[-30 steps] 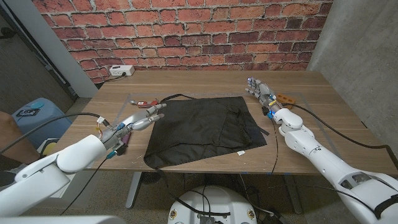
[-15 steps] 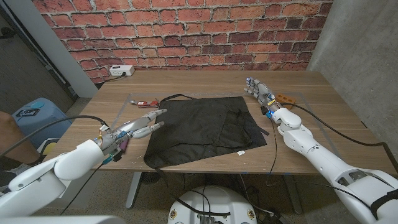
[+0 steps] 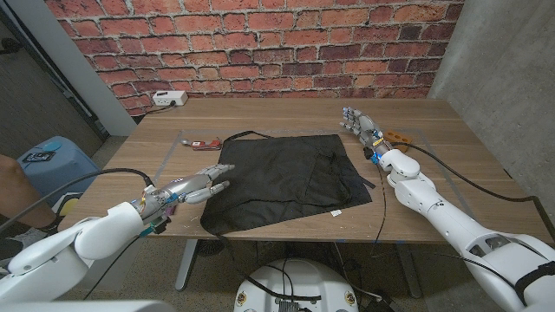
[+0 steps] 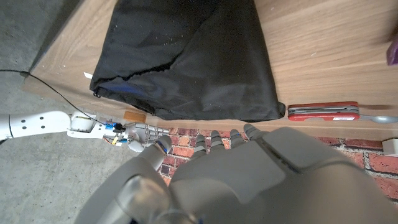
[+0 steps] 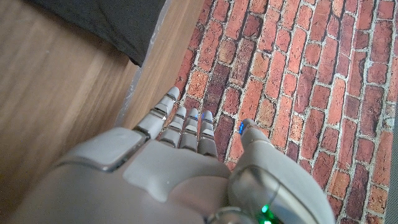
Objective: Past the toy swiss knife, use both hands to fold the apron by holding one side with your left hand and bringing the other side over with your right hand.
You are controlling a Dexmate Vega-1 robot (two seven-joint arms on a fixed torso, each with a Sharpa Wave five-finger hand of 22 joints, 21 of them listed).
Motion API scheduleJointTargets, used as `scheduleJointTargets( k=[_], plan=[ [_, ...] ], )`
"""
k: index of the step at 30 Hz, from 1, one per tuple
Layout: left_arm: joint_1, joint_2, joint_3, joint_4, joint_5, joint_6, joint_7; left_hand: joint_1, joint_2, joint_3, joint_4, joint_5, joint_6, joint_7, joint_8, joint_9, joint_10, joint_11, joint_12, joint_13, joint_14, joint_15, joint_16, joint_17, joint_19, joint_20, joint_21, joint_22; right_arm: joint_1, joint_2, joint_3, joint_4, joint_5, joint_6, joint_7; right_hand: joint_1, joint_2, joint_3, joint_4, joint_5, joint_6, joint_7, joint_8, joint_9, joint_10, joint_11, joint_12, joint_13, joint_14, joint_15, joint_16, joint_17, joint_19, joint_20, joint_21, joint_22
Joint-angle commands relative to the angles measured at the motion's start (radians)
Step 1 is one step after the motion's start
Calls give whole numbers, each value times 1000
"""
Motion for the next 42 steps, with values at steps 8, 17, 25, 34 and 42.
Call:
scheduleJointTargets(
  k=[8, 17, 25, 34, 42],
  plan=[
    [41, -23, -14, -23, 120, 10, -36, -113, -24, -31, 2, -31, 173, -32, 32, 3, 151, -29, 34, 0, -60, -29, 23, 0, -239, 29, 21, 4, 10, 4, -2, 23, 0, 19, 20, 10, -1, 7, -1, 8, 3, -1, 0, 2, -4, -3, 4, 4, -4, -16, 5, 3, 6, -42, -1, 4],
    [63, -34, -29, -47, 158, 26, -59, -113, -25, -35, 2, -32, 207, -27, 32, 3, 171, -27, 32, 0, -50, -29, 25, 0, -245, 33, 23, 5, -3, -6, 3, 10, 2, 20, 18, 10, 0, 7, -1, 8, 2, -1, 0, 2, -4, -2, 4, 4, -6, -16, 5, 2, 5, -41, -2, 4],
    [88, -50, -33, -71, 219, 43, -64, -113, -25, -38, 2, -32, 193, -27, 19, 4, 154, -27, 21, 0, -49, -28, 23, 0, -244, 33, 25, 5, -14, -17, 8, -1, 3, 23, 18, 9, -1, 6, 0, 8, 2, -2, 0, 2, -4, -1, 5, 4, -6, -16, 6, 2, 5, -41, -2, 4],
    [128, -79, -46, -85, 277, 46, -41, -113, -24, -41, 2, -32, 151, -30, -3, 4, 116, -22, 0, 0, -48, -29, 20, -1, -237, 34, 31, 5, -6, -23, 10, 15, -3, 41, 27, 7, 0, 6, 2, 8, 2, -1, 0, 2, -4, -1, 5, 3, -7, -15, 6, 2, 4, -41, -2, 4],
    [144, -93, -64, -85, 292, 28, -42, -113, -23, -42, 1, -32, 140, -29, -7, 4, 105, -21, -5, 1, -47, -27, 19, -1, -233, 34, 33, 5, 25, -30, -3, 34, -26, 36, 41, 6, 0, 5, 4, 7, -1, -3, -1, 1, -7, 2, 4, 3, -10, -15, 6, 2, 1, -40, -4, 4]
  ],
)
